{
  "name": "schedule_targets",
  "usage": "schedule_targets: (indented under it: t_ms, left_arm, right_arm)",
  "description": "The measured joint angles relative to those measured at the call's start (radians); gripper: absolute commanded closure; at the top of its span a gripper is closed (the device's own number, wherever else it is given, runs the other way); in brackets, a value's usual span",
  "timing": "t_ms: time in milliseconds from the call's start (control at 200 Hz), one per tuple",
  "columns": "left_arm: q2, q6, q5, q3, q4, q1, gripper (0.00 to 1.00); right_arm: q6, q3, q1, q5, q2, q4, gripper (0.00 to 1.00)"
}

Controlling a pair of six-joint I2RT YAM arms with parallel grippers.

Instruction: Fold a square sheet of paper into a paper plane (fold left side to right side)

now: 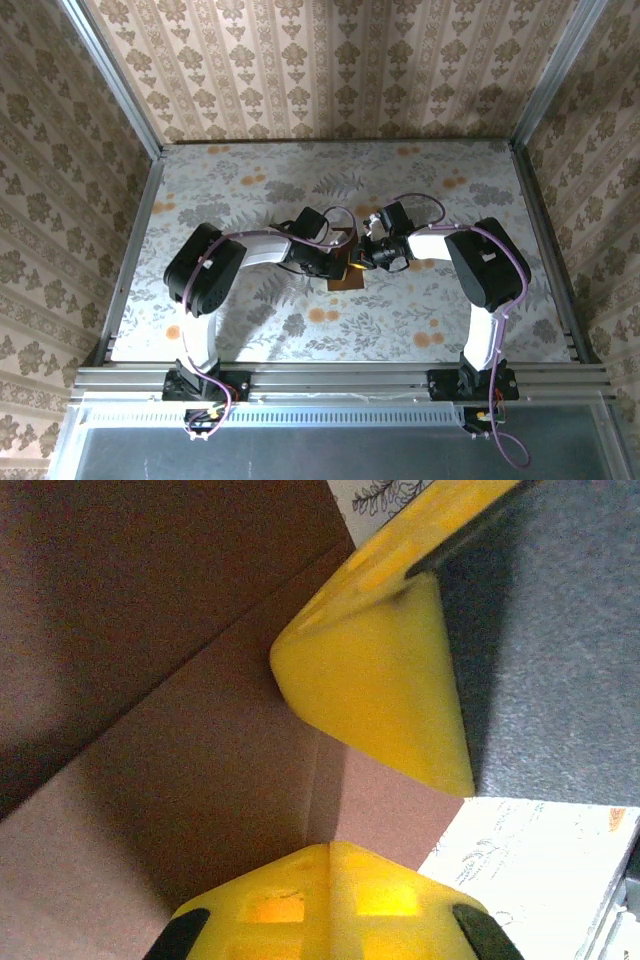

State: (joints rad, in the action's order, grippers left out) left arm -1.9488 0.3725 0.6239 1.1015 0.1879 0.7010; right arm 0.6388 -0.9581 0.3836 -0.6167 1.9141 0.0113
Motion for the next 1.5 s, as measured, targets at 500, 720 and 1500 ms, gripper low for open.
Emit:
schedule_targets:
  t_ms: [500,720,1500]
  left_arm:
    - [0.094,0.003,0.007,-0.160,-0.106,-0.002,1.00]
    - [0.161,0.028,0.020,-0.249,-0.109,-0.007,0.98]
    - [0.145,-0.002,0.000,-0.088,-0.101,-0.126,0.54]
  right_arm:
    - [-0.014,-0.004,0.000,0.004,0.000,-0.011,1.00]
    - [-0.014,-0.004,0.000,0.003,0.000,-0.011,1.00]
    - [0.054,0.069,-0.003,-0.042,-0.080,0.096,0.77]
